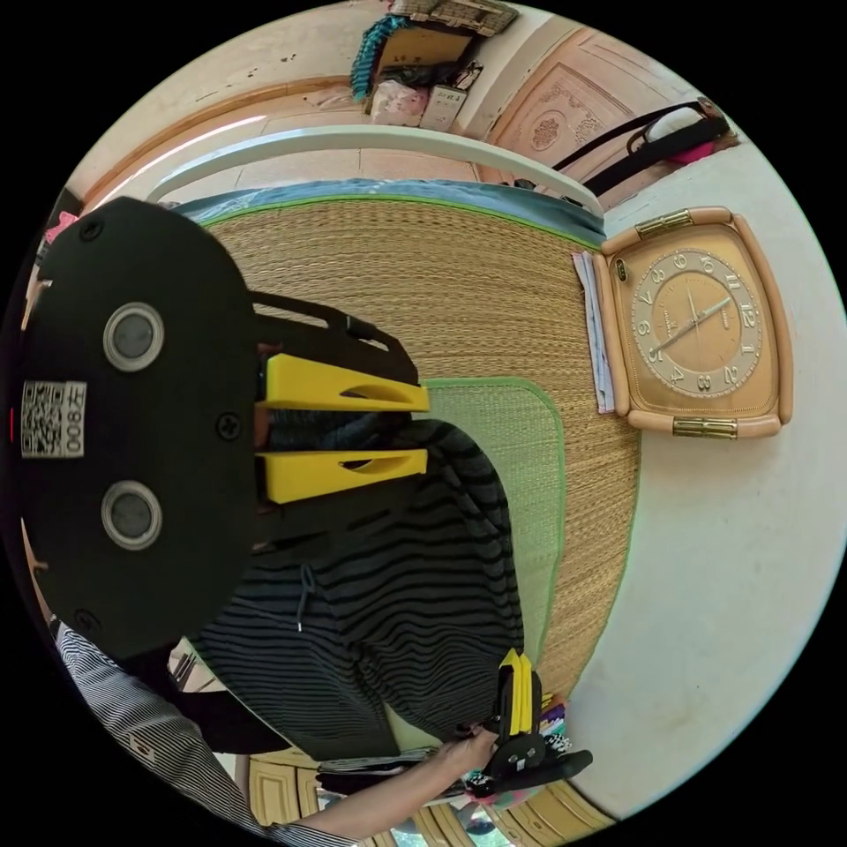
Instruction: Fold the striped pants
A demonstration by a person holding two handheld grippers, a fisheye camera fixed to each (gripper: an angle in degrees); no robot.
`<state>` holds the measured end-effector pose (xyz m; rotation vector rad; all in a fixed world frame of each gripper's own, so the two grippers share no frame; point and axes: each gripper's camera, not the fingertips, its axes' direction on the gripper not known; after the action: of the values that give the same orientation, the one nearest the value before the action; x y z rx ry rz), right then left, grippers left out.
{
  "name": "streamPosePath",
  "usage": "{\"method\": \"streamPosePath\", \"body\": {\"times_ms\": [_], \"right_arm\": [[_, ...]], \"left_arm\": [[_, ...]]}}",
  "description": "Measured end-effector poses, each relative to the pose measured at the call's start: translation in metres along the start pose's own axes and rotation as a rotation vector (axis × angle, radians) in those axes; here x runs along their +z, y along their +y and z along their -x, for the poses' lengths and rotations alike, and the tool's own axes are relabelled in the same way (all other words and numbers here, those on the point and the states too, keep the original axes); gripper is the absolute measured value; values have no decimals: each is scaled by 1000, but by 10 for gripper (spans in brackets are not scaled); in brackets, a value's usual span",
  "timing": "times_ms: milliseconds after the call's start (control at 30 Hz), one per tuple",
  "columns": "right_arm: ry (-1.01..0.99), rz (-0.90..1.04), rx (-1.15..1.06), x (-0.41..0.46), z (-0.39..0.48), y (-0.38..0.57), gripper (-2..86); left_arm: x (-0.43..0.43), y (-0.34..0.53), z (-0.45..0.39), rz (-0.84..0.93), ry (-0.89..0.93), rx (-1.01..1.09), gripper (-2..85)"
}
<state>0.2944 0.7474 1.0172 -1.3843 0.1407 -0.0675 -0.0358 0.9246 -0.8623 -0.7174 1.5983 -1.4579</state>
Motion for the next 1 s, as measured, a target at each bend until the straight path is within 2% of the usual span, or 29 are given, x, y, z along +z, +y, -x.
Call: {"method": "streamPosePath", "body": {"times_ms": [267,533,700,1000], "right_arm": [[21,-67,-12,-63,54,64,19],[39,-92,-101,-104,153,143,18],[48,-73,-179,-109,216,186,18],[30,36,-266,-65,299,234,17]], "left_arm": [[-54,63,-42,-41,5,111,40],[-78,144,-85,3,-38,216,17],[-81,193,-102,19,-32,236,14],[-57,255,-141,127,-147,357,11]]}}
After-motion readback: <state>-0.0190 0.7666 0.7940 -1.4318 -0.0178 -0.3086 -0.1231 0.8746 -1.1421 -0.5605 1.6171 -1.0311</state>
